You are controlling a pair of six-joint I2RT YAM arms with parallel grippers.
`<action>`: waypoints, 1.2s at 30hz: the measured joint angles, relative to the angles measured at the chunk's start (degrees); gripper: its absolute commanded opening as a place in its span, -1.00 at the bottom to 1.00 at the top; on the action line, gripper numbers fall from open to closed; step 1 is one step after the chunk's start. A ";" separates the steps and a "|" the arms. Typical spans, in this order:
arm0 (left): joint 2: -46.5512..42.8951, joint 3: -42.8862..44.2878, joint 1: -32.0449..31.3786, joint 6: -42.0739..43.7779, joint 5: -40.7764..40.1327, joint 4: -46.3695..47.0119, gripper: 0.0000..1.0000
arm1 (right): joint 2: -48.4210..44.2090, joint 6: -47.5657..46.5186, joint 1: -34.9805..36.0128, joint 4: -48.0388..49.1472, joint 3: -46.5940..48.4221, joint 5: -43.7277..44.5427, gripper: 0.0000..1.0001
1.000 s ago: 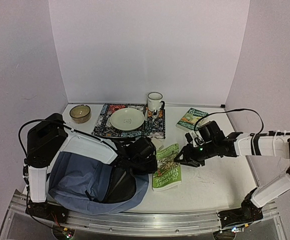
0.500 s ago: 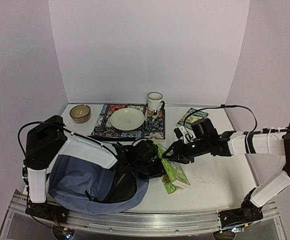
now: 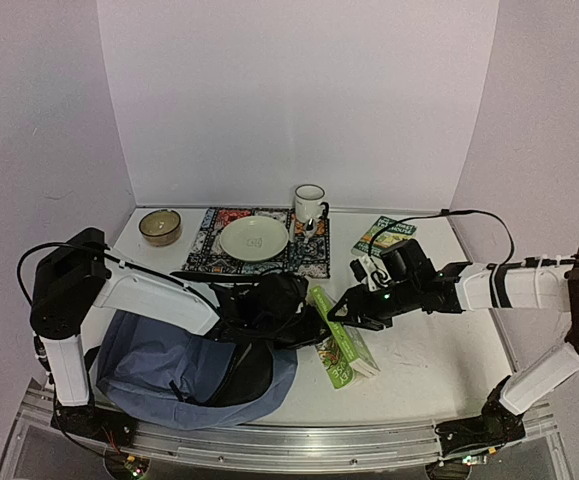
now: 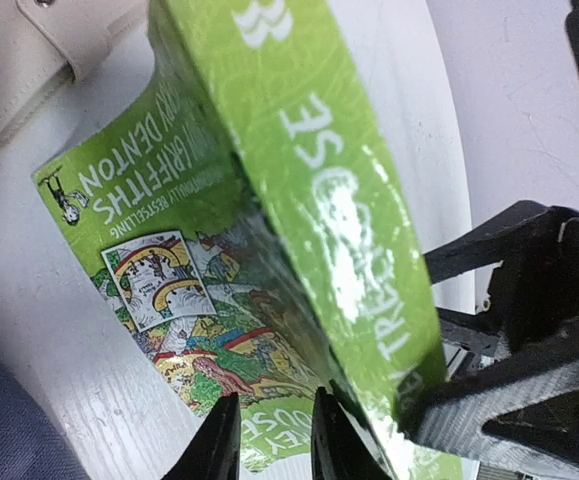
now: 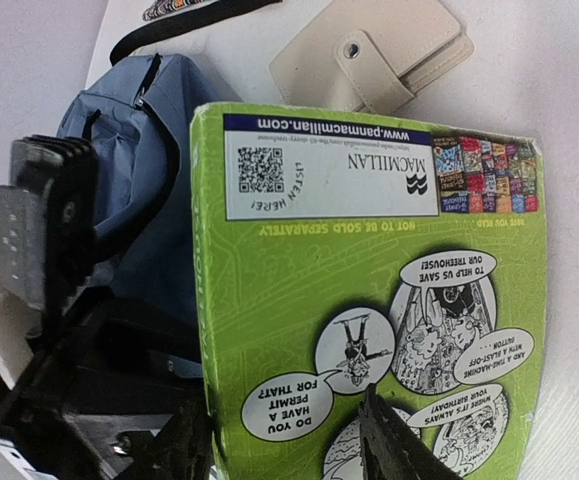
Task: Pack the student bag
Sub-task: Pick up the book from the center of the board.
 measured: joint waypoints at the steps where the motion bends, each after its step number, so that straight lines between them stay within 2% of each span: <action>1: -0.91 -0.50 0.00 -0.24 -0.75 0.10 -0.42 | -0.18 -0.12 0.00 -0.14 0.00 0.14 0.03; 8: -2.65 -1.02 0.00 -1.25 -3.32 0.48 -0.42 | -0.68 -2.81 0.02 -1.16 0.02 -0.52 0.20; 17: -1.40 0.89 0.00 -1.15 -3.42 0.24 -0.41 | -1.57 -5.99 0.19 -4.35 0.02 -0.45 0.28; 20: -1.14 1.85 0.00 -1.00 -3.67 -0.18 -0.41 | -1.89 -7.03 0.20 -5.74 0.11 0.06 0.25; 22: -0.72 2.42 0.05 -0.84 -3.80 -0.23 -0.39 | -2.05 -7.74 0.22 -7.28 0.55 0.69 0.15; 24: -0.43 2.90 0.07 -0.64 -4.10 -0.27 -0.38 | -2.05 -8.50 0.24 -9.04 1.28 1.69 -0.05; 28: -0.42 3.39 0.04 -0.08 -4.32 0.14 -0.33 | -2.26 -9.59 0.59 -11.34 2.66 3.04 -0.55; 31: -0.45 3.64 0.04 0.73 -4.79 0.67 -0.18 | -3.16 -10.47 0.76 -13.62 3.39 5.22 -0.93; 32: -0.56 3.64 0.04 1.24 -5.00 0.66 -0.11 | -3.77 -10.76 0.74 -14.36 3.53 5.90 -1.00; 36: -2.02 3.57 0.19 3.08 -6.50 0.04 0.16 | -7.43 -11.10 0.76 -17.91 3.89 8.57 -1.00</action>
